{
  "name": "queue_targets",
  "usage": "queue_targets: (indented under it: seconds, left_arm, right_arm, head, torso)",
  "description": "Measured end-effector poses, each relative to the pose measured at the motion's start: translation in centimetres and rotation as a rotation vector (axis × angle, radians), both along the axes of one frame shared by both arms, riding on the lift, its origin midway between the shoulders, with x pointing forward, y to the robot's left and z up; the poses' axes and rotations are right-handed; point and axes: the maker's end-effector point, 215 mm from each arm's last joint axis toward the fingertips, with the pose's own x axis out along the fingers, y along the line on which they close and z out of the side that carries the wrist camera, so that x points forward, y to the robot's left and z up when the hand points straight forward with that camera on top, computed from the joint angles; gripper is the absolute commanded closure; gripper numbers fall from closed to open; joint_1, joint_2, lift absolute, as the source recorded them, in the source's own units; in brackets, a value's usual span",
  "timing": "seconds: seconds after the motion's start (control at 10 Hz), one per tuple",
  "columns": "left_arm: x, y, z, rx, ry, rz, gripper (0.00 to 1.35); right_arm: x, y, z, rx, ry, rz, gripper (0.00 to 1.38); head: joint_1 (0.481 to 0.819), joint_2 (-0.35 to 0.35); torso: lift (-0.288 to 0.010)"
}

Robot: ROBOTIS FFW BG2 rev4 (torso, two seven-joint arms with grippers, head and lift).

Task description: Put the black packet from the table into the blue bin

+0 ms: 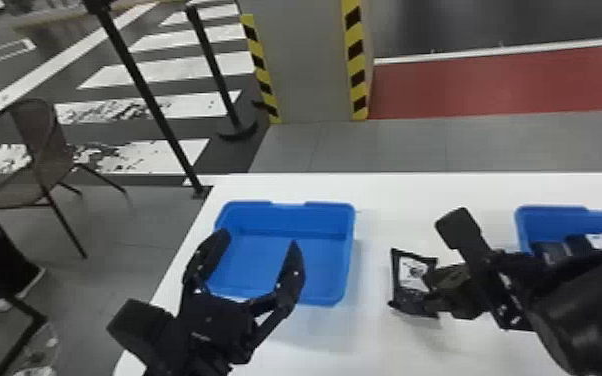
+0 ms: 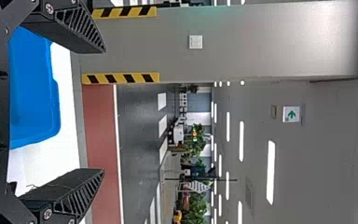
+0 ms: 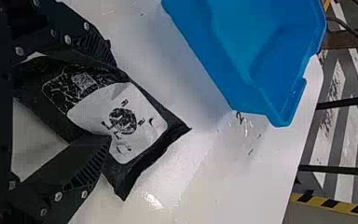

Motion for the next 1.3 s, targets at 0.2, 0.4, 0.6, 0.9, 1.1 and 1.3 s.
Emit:
queue_targets:
  seconds: [0.2,0.4,0.6,0.9,1.1,1.3]
  left_arm:
    - [0.0,0.1,-0.1,-0.001,0.003,0.002,0.12]
    - [-0.2,0.2,-0.1,0.0,-0.001,0.004,0.12]
    - [-0.4,0.6,0.0,0.001,-0.005,0.009,0.12]
    - [-0.6,0.8,0.1,0.001,-0.01,0.012,0.12]
    - [-0.7,1.0,0.3,0.002,-0.017,0.016,0.12]
    - [-1.0,1.4,0.4,0.007,-0.019,0.025,0.12]
  right_arm:
    - [-0.4,0.0,-0.5,-0.016,0.006,0.006,0.89]
    - [-0.2,1.3,0.9,0.014,-0.034,0.016,1.18]
    - [0.8,2.5,4.5,0.07,-0.106,0.007,1.16]
    - [3.6,-1.9,9.5,0.124,-0.222,-0.122,1.16]
    - [3.5,-9.2,15.0,0.134,-0.353,-0.289,1.16]
    - [0.7,-22.3,15.9,0.009,-0.388,-0.537,1.16]
  head:
    - [0.695,0.3]
    - [0.695,0.309]
    - [0.695,0.333]
    - [0.695,0.289]
    - [0.695,0.204]
    - [0.695,0.047]
  torso:
    - [-0.11]
    - [-0.11]
    - [-0.11]
    - [-0.11]
    - [-0.11]
    - [-0.11]
